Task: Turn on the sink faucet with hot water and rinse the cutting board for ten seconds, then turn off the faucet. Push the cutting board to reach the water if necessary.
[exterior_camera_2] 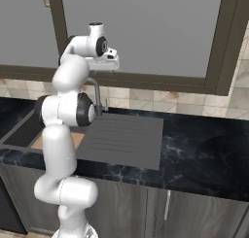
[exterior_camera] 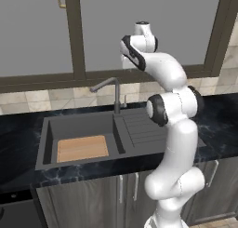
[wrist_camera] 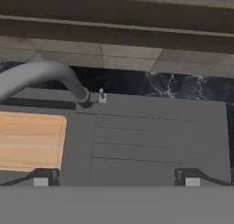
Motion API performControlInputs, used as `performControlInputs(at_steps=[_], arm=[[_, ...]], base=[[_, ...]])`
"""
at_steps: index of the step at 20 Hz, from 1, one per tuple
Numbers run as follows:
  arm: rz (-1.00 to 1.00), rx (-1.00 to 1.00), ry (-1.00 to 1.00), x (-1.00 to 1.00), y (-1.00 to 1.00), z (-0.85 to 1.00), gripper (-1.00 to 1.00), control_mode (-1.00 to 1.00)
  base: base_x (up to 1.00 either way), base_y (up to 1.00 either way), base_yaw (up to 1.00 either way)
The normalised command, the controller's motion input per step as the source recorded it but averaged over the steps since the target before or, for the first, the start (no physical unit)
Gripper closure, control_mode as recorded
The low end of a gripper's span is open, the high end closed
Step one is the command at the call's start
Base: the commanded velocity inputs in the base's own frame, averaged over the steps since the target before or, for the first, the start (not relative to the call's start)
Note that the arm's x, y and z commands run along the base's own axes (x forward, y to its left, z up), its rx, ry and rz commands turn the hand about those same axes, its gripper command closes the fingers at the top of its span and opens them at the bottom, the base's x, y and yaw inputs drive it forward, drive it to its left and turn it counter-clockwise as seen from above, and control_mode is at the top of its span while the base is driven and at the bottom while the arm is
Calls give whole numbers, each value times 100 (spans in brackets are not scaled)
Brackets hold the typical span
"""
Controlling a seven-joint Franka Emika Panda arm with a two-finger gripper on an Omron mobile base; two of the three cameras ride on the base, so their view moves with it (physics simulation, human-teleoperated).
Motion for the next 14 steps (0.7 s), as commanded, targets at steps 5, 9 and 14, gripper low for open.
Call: performControlInputs(at_steps=[5,9,14], arm=[[1,3,-40,-61,-5,-79,-100,-100],[0,1,-40,-33,-1,-54,-100,-100],[0,2,-38,-6,0,-29,-100,-100]], base=[[0,0,0],[0,0,0],[0,0,0]])
